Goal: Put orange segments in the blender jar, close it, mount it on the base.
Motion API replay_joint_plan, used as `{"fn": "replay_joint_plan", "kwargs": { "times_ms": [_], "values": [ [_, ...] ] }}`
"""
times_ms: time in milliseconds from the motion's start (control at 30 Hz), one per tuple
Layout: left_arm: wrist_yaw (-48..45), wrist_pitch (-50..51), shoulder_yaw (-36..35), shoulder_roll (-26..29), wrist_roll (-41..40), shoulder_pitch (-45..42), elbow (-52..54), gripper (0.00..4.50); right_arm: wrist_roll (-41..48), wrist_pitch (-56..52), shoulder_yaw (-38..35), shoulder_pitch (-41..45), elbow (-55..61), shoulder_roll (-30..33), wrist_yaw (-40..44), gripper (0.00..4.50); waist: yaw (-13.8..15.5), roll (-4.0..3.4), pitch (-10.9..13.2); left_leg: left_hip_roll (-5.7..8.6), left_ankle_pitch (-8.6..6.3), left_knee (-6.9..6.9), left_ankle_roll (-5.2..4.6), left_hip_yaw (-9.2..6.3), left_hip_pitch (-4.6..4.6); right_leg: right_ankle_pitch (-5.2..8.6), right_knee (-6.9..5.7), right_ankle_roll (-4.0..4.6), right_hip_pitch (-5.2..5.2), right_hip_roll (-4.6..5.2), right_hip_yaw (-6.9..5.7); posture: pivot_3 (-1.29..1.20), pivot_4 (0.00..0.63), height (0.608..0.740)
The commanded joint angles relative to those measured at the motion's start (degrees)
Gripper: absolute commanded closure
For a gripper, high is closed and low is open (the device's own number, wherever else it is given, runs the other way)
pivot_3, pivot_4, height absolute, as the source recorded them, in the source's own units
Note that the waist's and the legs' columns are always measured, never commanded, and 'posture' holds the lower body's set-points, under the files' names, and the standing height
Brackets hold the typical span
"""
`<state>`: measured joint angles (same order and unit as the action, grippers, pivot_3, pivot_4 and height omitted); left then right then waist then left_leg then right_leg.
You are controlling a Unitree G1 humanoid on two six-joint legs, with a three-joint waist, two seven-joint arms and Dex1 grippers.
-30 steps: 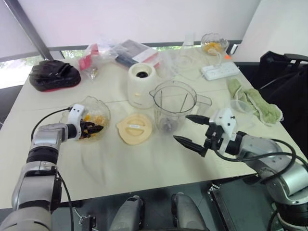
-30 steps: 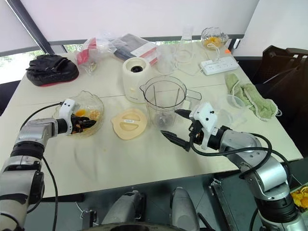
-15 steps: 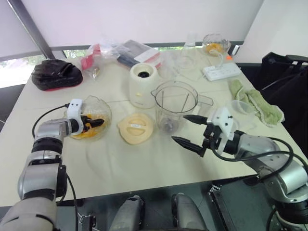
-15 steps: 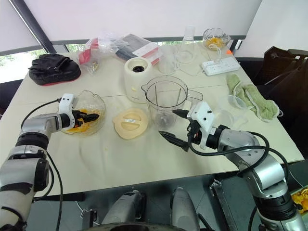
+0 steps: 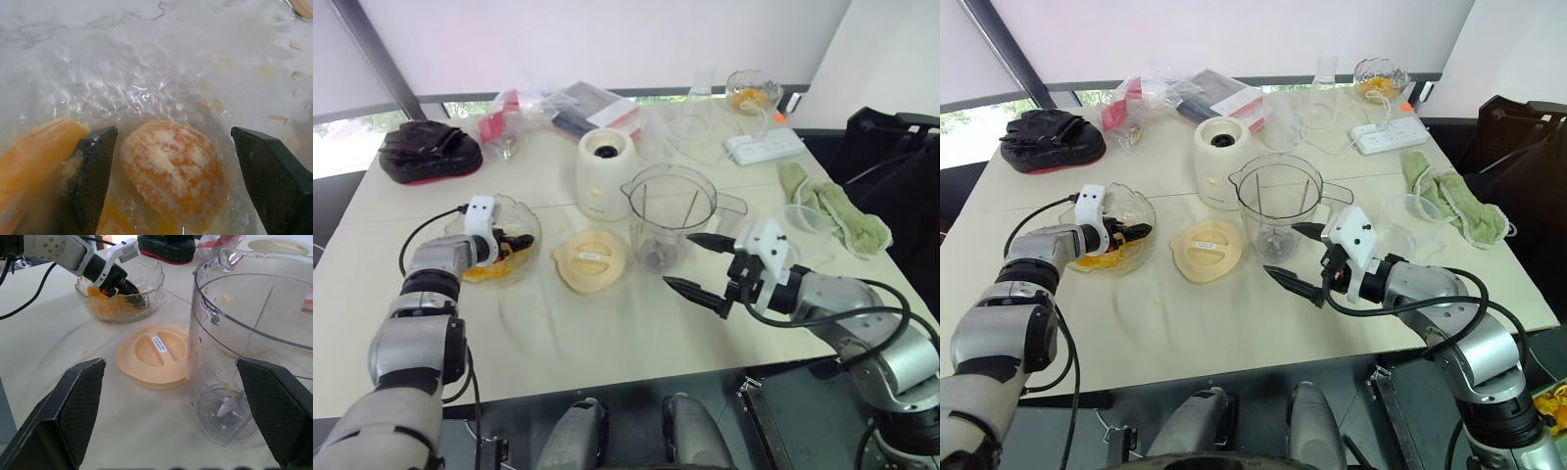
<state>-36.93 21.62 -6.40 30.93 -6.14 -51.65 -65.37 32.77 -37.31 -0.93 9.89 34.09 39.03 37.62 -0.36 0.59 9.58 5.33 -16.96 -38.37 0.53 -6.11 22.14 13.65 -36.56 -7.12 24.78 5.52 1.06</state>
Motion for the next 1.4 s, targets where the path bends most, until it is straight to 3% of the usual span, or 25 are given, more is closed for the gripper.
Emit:
{"fn": "replay_joint_plan", "kwargs": {
  "times_ms": [33, 167, 500, 567, 667, 1000, 1400],
  "values": [
    [1.1, -0.11, -0.32, -0.1, 0.59, -0.31, -1.43, 0.85, 0.42, 0.2, -1.31, 0.17, 2.27, -0.03, -0.39, 0.0, -0.01, 0.0, 0.0, 0.0, 0.0, 0.0, 0.0, 0.0, 0.0, 0.0, 0.0, 0.0, 0.0, 0.0, 0.0, 0.0, 0.15, 0.74],
    [1.46, -0.28, -0.86, 0.04, 0.25, -0.14, -1.47, 2.32, 0.39, 0.28, -1.3, 0.12, 2.2, 0.03, -0.43, 0.0, -0.07, 0.0, 0.0, 0.01, 0.0, -0.01, 0.0, 0.0, 0.0, 0.0, -0.02, 0.0, 0.01, 0.01, 0.0, 0.0, 0.15, 0.74],
    [-0.94, -0.45, -1.99, 1.03, -0.6, 1.38, 0.04, 2.32, 0.24, 0.58, -0.78, 0.61, 1.62, -0.13, -0.09, 0.0, -0.16, 0.01, 0.0, 0.01, 0.0, -0.02, 0.0, 0.0, 0.0, 0.0, -0.06, 0.0, 0.02, 0.01, 0.0, 0.0, 0.15, 0.74],
    [-1.26, -0.54, -2.25, 1.19, -0.72, 1.84, 0.38, 2.88, 0.24, 0.58, -0.74, 0.65, 1.58, -0.15, -0.07, 0.0, -0.21, 0.01, 0.0, 0.01, 0.0, -0.02, 0.0, 0.0, 0.0, 0.0, -0.06, 0.0, 0.03, 0.01, 0.0, 0.0, 0.15, 0.74],
    [-1.37, -0.59, -2.39, 1.28, -0.79, 2.28, 0.57, 4.11, 0.25, 0.6, -0.71, 0.73, 1.43, -0.15, 0.05, 0.0, -0.1, 0.01, -0.01, 0.01, -0.01, -0.02, -0.01, 0.0, 0.0, 0.0, -0.07, 0.0, 0.03, 0.01, 0.0, 0.0, 0.15, 0.74],
    [-8.73, -0.61, -6.02, 3.88, -5.82, 6.9, 10.74, 4.11, 0.24, 0.46, -0.31, 0.81, 1.45, -0.17, 0.23, 0.0, -0.27, 0.02, 0.0, 0.01, 0.0, -0.02, 0.0, 0.0, 0.01, 0.0, -0.09, 0.0, 0.08, 0.02, 0.02, 0.0, 0.15, 0.74],
    [-11.81, 16.89, -15.85, 9.49, -22.67, 15.84, 47.14, 4.11, 0.41, 0.26, -0.71, 1.03, 0.72, 0.61, 1.5, 0.0, -0.14, 0.06, 0.02, -0.02, 0.01, -0.02, 0.03, 0.0, 0.12, 0.0, -0.1, 0.01, 0.21, 0.04, 0.08, 0.0, 0.15, 0.74]
  ]
}}
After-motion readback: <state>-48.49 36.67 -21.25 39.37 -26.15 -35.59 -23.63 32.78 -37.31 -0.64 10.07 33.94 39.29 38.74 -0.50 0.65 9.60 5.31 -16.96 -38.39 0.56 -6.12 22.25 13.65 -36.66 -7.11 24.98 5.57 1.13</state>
